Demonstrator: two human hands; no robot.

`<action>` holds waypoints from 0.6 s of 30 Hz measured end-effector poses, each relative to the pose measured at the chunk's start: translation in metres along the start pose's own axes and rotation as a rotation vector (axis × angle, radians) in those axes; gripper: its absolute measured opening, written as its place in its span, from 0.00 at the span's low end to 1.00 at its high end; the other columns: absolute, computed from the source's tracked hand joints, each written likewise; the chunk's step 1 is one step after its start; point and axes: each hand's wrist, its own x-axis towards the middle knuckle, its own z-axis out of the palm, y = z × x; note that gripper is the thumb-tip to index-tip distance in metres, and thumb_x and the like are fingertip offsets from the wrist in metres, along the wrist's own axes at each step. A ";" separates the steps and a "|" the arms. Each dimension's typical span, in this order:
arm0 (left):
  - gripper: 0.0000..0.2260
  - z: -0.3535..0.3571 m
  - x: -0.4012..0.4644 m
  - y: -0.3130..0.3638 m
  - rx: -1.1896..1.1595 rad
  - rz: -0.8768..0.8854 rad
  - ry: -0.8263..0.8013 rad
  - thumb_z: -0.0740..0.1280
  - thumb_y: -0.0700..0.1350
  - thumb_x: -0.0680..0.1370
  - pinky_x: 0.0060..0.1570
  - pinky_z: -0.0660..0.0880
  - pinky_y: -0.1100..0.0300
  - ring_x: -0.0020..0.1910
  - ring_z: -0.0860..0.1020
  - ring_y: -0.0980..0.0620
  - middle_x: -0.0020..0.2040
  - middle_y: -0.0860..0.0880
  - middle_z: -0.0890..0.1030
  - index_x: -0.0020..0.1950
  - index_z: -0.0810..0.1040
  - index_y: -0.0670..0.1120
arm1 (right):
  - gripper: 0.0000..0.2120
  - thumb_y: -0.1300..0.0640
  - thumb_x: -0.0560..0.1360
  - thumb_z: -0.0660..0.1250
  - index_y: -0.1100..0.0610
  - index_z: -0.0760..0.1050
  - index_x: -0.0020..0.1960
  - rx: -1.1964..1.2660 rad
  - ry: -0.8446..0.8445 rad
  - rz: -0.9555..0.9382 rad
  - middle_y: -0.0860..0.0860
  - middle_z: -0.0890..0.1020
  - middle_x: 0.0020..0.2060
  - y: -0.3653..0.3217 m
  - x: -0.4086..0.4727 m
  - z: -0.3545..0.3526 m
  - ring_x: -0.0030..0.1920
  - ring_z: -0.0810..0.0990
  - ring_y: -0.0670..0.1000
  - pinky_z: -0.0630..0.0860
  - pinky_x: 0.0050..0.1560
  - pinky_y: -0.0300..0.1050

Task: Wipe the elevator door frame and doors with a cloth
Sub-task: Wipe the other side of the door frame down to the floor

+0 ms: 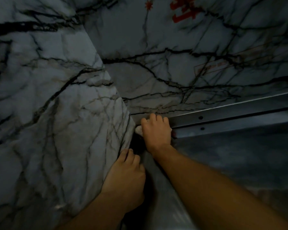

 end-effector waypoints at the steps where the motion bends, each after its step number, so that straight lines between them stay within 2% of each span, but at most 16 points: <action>1: 0.26 0.002 0.000 0.000 -0.007 -0.001 0.019 0.57 0.54 0.75 0.74 0.45 0.41 0.73 0.57 0.36 0.69 0.37 0.68 0.67 0.70 0.39 | 0.07 0.56 0.73 0.65 0.54 0.75 0.51 0.001 0.004 0.002 0.56 0.77 0.48 0.003 -0.001 -0.001 0.48 0.75 0.58 0.66 0.49 0.52; 5: 0.26 0.007 0.002 0.000 -0.012 0.001 0.075 0.55 0.52 0.72 0.74 0.47 0.41 0.72 0.59 0.36 0.66 0.37 0.70 0.65 0.72 0.40 | 0.07 0.56 0.73 0.64 0.54 0.75 0.51 0.004 0.033 0.005 0.56 0.77 0.47 0.020 -0.005 -0.004 0.47 0.75 0.57 0.67 0.48 0.52; 9: 0.23 0.007 0.001 0.000 -0.033 -0.018 0.055 0.59 0.51 0.68 0.71 0.59 0.40 0.67 0.70 0.34 0.58 0.36 0.78 0.56 0.80 0.41 | 0.07 0.57 0.75 0.61 0.53 0.75 0.51 -0.012 0.040 0.000 0.56 0.77 0.47 0.042 -0.007 -0.012 0.48 0.75 0.57 0.66 0.48 0.52; 14: 0.22 0.010 0.004 0.002 -0.060 -0.036 0.065 0.60 0.52 0.68 0.69 0.64 0.40 0.64 0.73 0.35 0.56 0.36 0.80 0.53 0.81 0.41 | 0.09 0.57 0.74 0.64 0.54 0.75 0.53 -0.054 0.031 -0.021 0.56 0.77 0.49 0.084 -0.015 -0.031 0.49 0.76 0.57 0.68 0.49 0.52; 18: 0.29 0.010 0.005 0.001 -0.057 -0.065 0.027 0.50 0.58 0.71 0.73 0.53 0.43 0.72 0.63 0.38 0.66 0.39 0.73 0.64 0.74 0.45 | 0.10 0.58 0.72 0.66 0.53 0.74 0.53 -0.077 0.004 0.002 0.55 0.77 0.49 0.113 -0.020 -0.045 0.50 0.75 0.57 0.67 0.50 0.51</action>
